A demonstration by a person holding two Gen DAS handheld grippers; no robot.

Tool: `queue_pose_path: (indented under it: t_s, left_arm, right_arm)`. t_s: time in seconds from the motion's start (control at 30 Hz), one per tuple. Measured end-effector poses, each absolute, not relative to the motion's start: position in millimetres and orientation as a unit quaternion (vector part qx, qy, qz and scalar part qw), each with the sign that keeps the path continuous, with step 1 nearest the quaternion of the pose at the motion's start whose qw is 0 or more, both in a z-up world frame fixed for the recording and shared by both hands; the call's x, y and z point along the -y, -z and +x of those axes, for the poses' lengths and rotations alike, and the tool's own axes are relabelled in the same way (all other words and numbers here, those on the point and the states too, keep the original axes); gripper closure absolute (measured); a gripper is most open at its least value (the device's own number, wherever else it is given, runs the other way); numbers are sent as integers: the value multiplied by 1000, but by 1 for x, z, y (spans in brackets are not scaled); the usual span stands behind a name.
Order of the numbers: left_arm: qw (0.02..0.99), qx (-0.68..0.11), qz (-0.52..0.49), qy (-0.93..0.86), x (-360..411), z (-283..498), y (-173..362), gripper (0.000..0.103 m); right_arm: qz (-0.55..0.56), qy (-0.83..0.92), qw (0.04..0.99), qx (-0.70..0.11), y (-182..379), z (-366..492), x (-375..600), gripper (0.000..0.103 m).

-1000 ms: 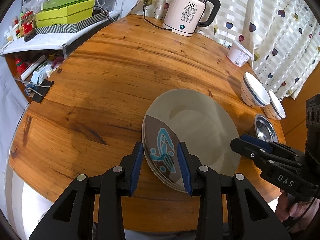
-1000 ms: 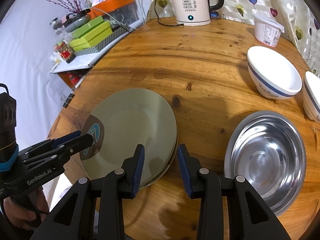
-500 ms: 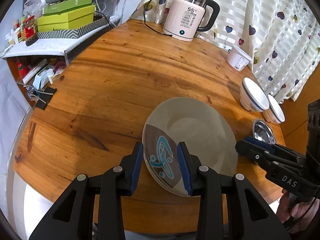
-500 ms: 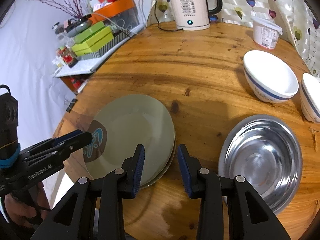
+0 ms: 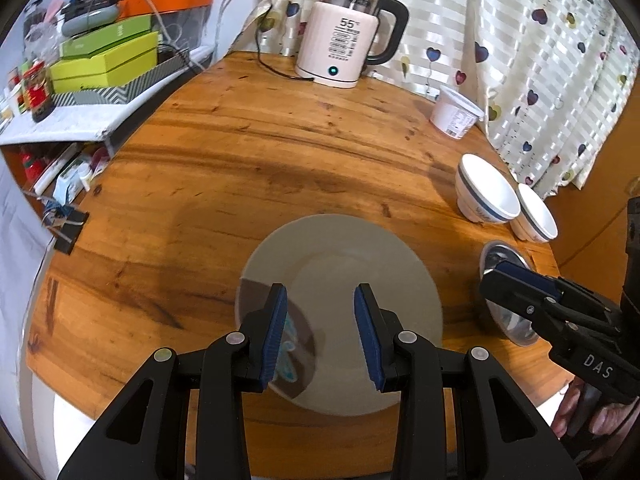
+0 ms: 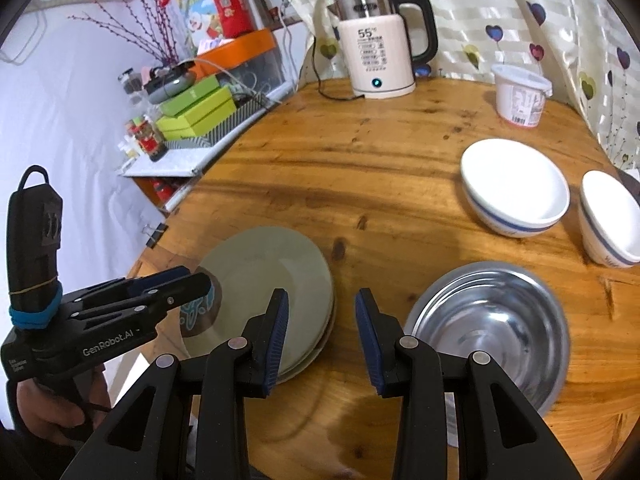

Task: Organize plates and bowls
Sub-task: 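Open both tools to release the plate onto the stack, then move both tools past the steel bowl toward the white striped bowls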

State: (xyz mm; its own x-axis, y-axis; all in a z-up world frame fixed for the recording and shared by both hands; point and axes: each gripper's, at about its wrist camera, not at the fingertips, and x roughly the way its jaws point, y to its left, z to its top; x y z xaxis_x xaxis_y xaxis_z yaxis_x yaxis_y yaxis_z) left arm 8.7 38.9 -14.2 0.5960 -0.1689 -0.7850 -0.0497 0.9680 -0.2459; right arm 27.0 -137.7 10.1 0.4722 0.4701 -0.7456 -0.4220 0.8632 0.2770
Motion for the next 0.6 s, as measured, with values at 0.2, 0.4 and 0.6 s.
queue_pose_path:
  t_s: [0.2,0.4,0.6]
  left_arm:
    - [886,-448,-112,47,-24,17,10,67]
    - [886,-448,-100,60,-9,24,6,67]
    - [886,-448,-90,74,6,30,3,67]
  right_arm:
    - [37,-253,861,-440,-14,29,155,67]
    - [44,-243,865,-437,-18,32,170,67]
    - [53,-230,869,-435,-21,33,186,67]
